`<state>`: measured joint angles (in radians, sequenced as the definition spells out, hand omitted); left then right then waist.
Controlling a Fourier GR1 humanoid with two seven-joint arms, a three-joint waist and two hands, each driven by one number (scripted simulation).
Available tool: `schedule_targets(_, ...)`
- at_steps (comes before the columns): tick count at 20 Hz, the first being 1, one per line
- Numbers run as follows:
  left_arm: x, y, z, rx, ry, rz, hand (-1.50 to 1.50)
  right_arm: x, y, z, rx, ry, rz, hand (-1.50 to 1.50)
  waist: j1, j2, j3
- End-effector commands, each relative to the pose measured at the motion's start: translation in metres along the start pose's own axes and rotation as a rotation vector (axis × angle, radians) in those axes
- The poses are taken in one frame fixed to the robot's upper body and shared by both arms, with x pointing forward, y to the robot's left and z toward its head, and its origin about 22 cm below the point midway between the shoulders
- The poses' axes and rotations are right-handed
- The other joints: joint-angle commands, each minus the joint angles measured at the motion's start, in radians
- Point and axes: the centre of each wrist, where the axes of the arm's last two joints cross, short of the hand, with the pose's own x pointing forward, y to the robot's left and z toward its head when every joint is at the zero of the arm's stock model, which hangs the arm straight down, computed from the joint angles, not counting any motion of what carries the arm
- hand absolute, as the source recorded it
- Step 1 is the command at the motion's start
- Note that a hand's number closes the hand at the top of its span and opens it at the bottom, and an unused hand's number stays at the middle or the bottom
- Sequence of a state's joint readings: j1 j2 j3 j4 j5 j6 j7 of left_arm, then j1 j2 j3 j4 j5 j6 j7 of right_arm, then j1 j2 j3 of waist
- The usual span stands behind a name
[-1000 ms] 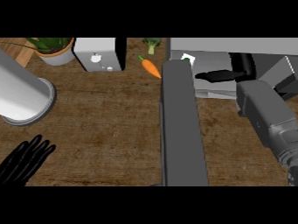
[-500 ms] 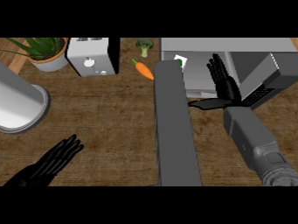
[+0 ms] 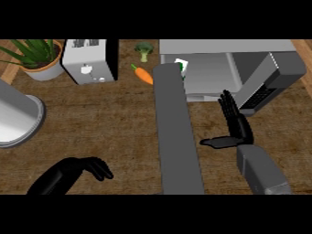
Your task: Pick up the milk, place it into the microwave and close the microwave
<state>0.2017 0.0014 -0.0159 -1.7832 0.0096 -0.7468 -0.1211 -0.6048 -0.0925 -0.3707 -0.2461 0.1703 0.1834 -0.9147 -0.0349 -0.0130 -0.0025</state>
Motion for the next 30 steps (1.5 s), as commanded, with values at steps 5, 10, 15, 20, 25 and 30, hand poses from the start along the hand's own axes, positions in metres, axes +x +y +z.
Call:
schedule_targets(5, -0.014, 0.003, -0.036, -0.044, 0.069, -0.091, 1.5, -0.017, -0.046, 0.082, -0.041, 0.01, 0.043, -1.5, -0.029, -0.004, -0.002)
schedule_targets(10, -0.02, -0.011, -0.069, -0.1, 0.079, -0.163, 1.5, -0.01, -0.076, 0.127, -0.117, -0.018, 0.031, -1.5, -0.033, -0.003, -0.003)
schedule_targets(15, -0.045, -0.037, -0.085, -0.164, 0.092, -0.158, 1.5, 0.014, -0.107, 0.174, -0.128, -0.044, 0.036, -1.5, -0.023, 0.004, -0.003)
schedule_targets(20, -0.064, -0.057, -0.092, -0.181, 0.019, -0.192, 1.5, 0.042, -0.118, 0.197, -0.056, -0.076, 0.002, -1.5, -0.006, 0.008, -0.002)
schedule_targets(25, -0.08, -0.088, -0.116, -0.252, 0.055, -0.173, 1.5, 0.073, -0.11, 0.212, -0.045, -0.146, 0.008, -1.5, -0.023, 0.011, -0.002)
schedule_targets(30, -0.084, -0.129, -0.121, -0.284, 0.11, -0.158, 1.5, 0.097, -0.093, 0.186, 0.065, -0.201, -0.087, -1.5, -0.046, 0.013, -0.003)
